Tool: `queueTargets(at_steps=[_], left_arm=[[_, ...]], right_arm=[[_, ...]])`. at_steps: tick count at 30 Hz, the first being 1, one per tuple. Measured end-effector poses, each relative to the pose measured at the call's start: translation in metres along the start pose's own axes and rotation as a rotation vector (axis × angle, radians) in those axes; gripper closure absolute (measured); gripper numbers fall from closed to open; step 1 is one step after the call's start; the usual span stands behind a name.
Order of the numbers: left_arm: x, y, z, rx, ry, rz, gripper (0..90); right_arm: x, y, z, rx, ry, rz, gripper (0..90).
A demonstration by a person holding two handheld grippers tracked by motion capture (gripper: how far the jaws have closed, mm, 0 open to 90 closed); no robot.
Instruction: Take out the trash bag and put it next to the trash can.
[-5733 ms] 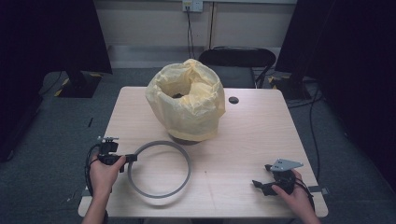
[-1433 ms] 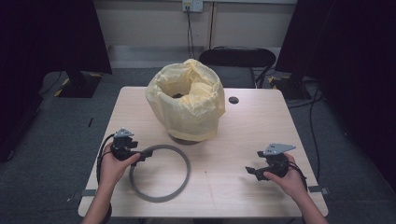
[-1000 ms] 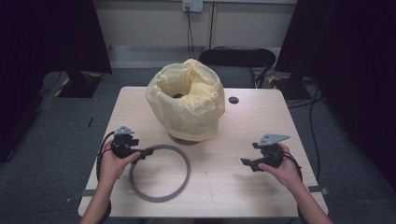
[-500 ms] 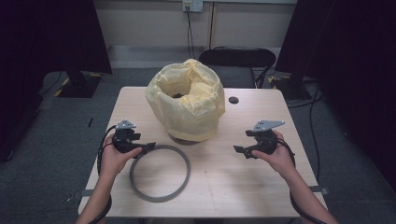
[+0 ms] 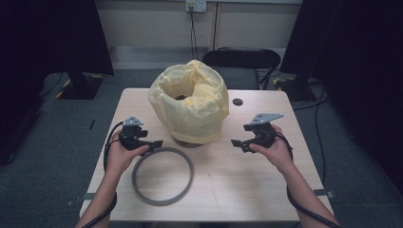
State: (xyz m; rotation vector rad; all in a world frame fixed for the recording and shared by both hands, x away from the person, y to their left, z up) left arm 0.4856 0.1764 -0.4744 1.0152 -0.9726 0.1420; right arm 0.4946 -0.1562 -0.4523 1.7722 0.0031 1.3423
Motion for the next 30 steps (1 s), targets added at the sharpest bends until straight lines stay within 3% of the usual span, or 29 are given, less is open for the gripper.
queueTargets(at_steps=[17, 21, 26, 30], left_arm=[[0.024, -0.008, 0.000, -0.002, -0.036, 0.014, 16.7], [0.028, -0.011, -0.001, -0.002, -0.029, 0.019, 16.7], [0.033, -0.015, 0.001, -0.008, -0.059, 0.036, 16.9], [0.039, -0.018, 0.004, -0.013, -0.061, 0.056, 17.4]], right_arm=[[0.020, -0.017, -0.003, 0.019, 0.001, 0.011, 14.7], [0.022, -0.021, -0.003, 0.030, 0.006, 0.006, 14.7], [0.028, -0.025, -0.002, 0.041, 0.007, 0.010, 14.7], [0.032, -0.025, -0.003, 0.051, 0.019, 0.017, 14.7]])
Point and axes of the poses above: each handheld gripper's, and its own axes: y roughly backward along the jaws, x roughly out of its top, z roughly to its right, the point moved 9 cm from there along -y, roughly forward along the jaws, and after that the axes turned 3 degrees about -z, right-handed, at the moved point
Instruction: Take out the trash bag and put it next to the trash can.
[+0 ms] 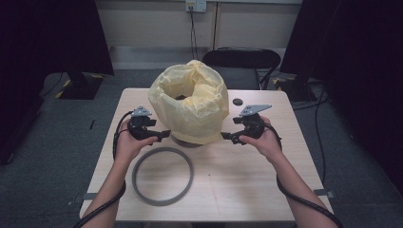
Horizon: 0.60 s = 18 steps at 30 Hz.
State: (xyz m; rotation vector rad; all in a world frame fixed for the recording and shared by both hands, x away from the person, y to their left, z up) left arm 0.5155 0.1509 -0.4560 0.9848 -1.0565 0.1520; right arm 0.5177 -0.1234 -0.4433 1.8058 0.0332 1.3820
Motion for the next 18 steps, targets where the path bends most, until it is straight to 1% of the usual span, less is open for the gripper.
queueTargets(at_steps=[2, 4, 7, 8, 9, 10, 11, 12, 14, 16, 17, 18], left_arm=[[0.004, -0.001, 0.001, 0.002, -0.001, 0.016, 17.4], [0.007, -0.002, 0.004, -0.009, -0.012, 0.019, 17.4], [0.010, -0.002, 0.005, -0.012, -0.015, 0.025, 18.1], [0.011, -0.002, 0.005, -0.016, -0.022, 0.027, 19.0], [0.012, -0.002, 0.006, -0.028, -0.030, 0.030, 21.2], [0.012, -0.002, 0.007, -0.039, -0.043, 0.035, 26.0], [0.013, -0.003, 0.007, -0.043, -0.032, 0.039, 27.8], [0.014, -0.004, 0.007, -0.042, -0.031, 0.040, 27.1], [0.016, -0.004, 0.008, -0.051, -0.025, 0.052, 27.5], [0.017, -0.004, 0.008, -0.041, -0.028, 0.054, 29.4], [0.018, -0.004, 0.008, -0.044, -0.030, 0.059, 31.4], [0.018, -0.004, 0.008, -0.046, -0.031, 0.062, 35.5]], right_arm=[[0.002, 0.000, 0.000, 0.005, 0.005, 0.000, 14.7], [0.003, -0.001, 0.001, 0.008, 0.008, -0.001, 14.7], [0.006, -0.001, 0.002, 0.014, 0.011, 0.004, 14.7], [0.007, -0.002, 0.002, 0.015, 0.011, 0.006, 14.7], [0.007, -0.002, 0.002, 0.019, 0.013, 0.008, 14.7], [0.008, -0.002, 0.002, 0.025, 0.010, 0.011, 14.7], [0.008, -0.003, 0.002, 0.033, 0.001, 0.015, 14.7], [0.008, -0.004, 0.002, 0.037, -0.005, 0.017, 14.8], [0.007, -0.004, 0.004, 0.034, -0.006, 0.017, 14.8], [0.007, -0.004, 0.005, 0.039, -0.012, 0.024, 14.7], [0.007, -0.004, 0.005, 0.040, -0.011, 0.026, 14.7], [0.007, -0.005, 0.006, 0.042, -0.012, 0.026, 14.7]])
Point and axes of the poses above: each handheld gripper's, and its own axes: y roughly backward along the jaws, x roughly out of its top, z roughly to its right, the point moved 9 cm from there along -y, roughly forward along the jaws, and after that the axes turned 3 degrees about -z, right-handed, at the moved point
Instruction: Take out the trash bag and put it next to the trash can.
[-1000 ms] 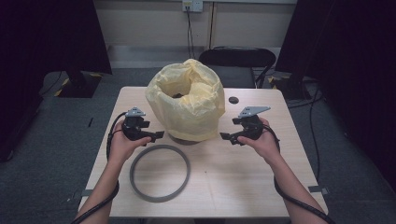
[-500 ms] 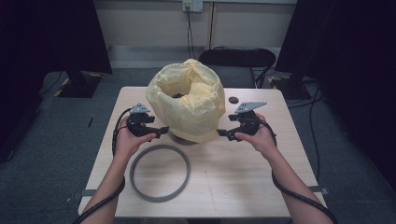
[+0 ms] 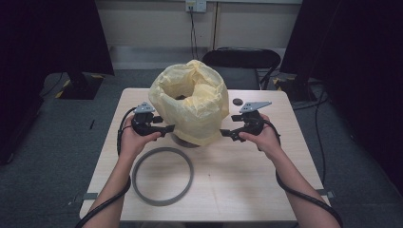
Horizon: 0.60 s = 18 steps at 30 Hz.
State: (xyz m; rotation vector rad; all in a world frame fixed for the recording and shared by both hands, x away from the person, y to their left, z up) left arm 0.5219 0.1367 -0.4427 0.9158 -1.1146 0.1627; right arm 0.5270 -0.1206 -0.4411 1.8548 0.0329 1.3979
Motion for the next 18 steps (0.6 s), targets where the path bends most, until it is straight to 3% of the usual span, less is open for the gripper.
queueTargets(at_steps=[3, 4, 8, 12, 13, 15, 18], left_arm=[[0.000, 0.000, 0.001, -0.011, -0.008, -0.010, 37.4], [-0.001, 0.000, 0.003, -0.025, -0.020, -0.010, 42.2], [-0.002, 0.001, 0.005, -0.014, -0.045, -0.028, 55.3], [-0.003, 0.003, 0.008, -0.022, -0.025, -0.043, 72.1], [-0.003, 0.004, 0.009, -0.022, -0.007, -0.038, 75.3], [-0.001, 0.005, 0.011, -0.027, -0.008, -0.028, 83.6], [-0.001, 0.008, 0.012, -0.019, -0.014, -0.034, 86.6]], right_arm=[[-0.001, -0.002, 0.002, 0.002, -0.004, -0.004, 14.8], [0.000, -0.002, 0.002, 0.003, -0.006, -0.004, 14.8], [0.002, -0.002, 0.002, 0.014, -0.003, 0.008, 14.8], [0.002, -0.004, 0.002, 0.014, -0.004, 0.008, 14.8], [0.002, -0.004, 0.002, 0.015, -0.004, 0.011, 14.8], [0.003, -0.004, 0.001, 0.015, -0.003, 0.017, 14.8], [0.004, -0.005, 0.000, 0.021, 0.001, 0.020, 14.8]])
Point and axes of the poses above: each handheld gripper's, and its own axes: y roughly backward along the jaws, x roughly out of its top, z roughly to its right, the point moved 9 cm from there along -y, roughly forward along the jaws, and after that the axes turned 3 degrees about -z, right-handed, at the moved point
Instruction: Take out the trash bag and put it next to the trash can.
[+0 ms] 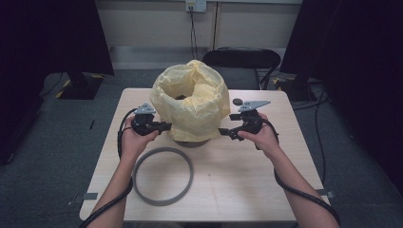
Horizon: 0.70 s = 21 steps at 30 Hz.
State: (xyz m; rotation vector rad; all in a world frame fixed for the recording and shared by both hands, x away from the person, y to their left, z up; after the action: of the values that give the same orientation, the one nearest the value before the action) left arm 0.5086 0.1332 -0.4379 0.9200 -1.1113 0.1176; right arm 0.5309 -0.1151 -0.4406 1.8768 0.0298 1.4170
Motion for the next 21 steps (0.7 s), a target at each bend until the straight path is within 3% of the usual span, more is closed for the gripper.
queueTargets(at_steps=[13, 21], left_arm=[[0.005, 0.014, 0.009, 0.029, -0.001, -0.008, 90.0], [0.014, 0.020, 0.018, 0.014, -0.005, 0.000, 90.0]], right_arm=[[0.020, -0.015, -0.015, 0.049, 0.024, 0.042, 14.8], [0.034, -0.019, -0.021, 0.056, 0.031, 0.046, 15.1]])
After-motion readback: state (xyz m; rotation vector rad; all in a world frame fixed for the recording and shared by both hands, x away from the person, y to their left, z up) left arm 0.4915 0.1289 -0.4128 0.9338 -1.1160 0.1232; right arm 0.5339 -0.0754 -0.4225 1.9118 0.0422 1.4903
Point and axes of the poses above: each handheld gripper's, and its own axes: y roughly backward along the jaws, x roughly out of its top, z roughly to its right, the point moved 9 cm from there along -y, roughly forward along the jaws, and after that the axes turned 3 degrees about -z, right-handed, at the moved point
